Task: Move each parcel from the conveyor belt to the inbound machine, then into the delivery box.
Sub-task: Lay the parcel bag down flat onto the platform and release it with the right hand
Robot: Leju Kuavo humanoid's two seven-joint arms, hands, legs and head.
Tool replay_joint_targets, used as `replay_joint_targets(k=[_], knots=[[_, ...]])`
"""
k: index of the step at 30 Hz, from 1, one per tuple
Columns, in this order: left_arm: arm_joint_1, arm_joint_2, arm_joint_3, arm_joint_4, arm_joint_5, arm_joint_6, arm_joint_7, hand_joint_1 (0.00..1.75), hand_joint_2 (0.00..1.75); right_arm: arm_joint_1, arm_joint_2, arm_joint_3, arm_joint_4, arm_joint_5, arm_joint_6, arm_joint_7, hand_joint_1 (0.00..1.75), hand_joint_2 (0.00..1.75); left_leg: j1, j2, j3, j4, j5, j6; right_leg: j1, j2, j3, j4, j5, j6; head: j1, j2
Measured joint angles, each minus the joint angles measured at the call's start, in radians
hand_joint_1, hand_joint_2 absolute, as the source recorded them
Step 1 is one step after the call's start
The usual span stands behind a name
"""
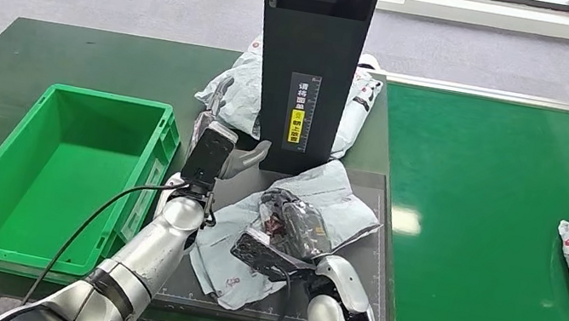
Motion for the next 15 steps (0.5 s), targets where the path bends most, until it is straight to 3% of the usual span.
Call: replay_joint_targets(k=[5,9,11,15], knots=[[0.000,0.001,0.000,0.000,0.009,-0.010,0.000,0.00,1.75,-0.001,-0.008,0.016,0.008,-0.020,-0.011,-0.017,0.00,1.75,0.000,0.000,0.000,0.000,0.000,0.000,0.000,0.000,0.000,0.000,0.000,0.000,0.000,0.000],[0.007,0.008,0.000,0.005,0.012,-0.013,-0.003,0.00,1.75,-0.001,-0.010,0.021,0.005,-0.074,-0.087,-0.051,0.00,1.75,0.000,0.000,0.000,0.000,0.000,0.000,0.000,0.000,0.000,0.000,0.000,0.000,0.000,0.000],[0.020,0.011,0.000,0.006,0.011,-0.017,-0.006,0.00,1.75,0.008,-0.011,0.015,-0.012,-0.107,-0.169,-0.084,0.00,1.75,0.000,0.000,0.000,0.000,0.000,0.000,0.000,0.000,0.000,0.000,0.000,0.000,0.000,0.000],[0.062,0.019,-0.007,0.012,-0.038,-0.016,0.005,0.00,1.75,0.049,-0.012,-0.043,-0.077,-0.210,-0.419,-0.212,0.00,1.75,0.000,0.000,0.000,0.000,0.000,0.000,0.000,0.000,-0.001,-0.001,0.000,0.000,0.000,0.000]])
